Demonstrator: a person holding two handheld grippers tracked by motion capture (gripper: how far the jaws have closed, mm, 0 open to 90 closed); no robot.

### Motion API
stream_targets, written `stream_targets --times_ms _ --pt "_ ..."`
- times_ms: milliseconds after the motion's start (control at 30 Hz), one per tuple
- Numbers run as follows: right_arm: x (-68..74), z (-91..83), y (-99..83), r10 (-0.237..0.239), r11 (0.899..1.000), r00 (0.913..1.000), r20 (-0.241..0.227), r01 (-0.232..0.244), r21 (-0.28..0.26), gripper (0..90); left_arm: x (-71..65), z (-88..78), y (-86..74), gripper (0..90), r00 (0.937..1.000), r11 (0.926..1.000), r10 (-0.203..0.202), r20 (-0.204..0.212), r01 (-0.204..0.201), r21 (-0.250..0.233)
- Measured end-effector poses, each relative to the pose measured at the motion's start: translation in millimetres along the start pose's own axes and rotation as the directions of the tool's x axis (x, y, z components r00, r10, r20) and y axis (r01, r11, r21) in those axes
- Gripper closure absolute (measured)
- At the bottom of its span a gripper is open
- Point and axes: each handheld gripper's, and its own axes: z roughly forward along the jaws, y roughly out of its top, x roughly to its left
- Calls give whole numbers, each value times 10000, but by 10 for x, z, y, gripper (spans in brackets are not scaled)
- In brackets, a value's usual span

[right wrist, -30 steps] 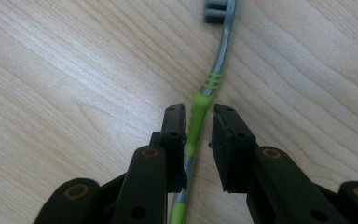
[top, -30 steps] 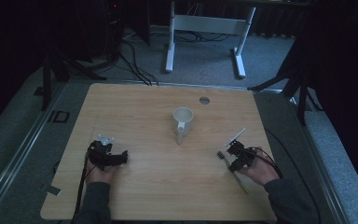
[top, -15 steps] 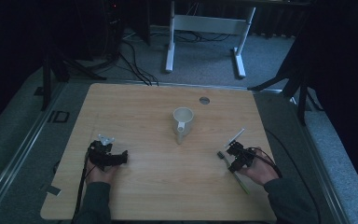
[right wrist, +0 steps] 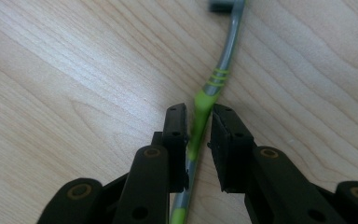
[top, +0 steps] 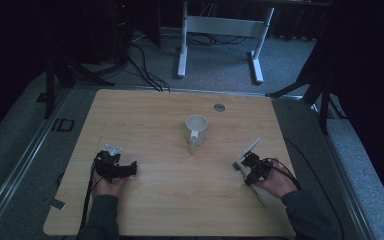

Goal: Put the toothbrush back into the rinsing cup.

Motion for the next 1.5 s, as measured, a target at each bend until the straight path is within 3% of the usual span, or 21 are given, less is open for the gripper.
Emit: stream_targets --times_ms 1500 --pt "27 76 118 -271 9956 9992 279 245 905 815 0 -1 -1 39 10000 10000 5 4 -5 3"
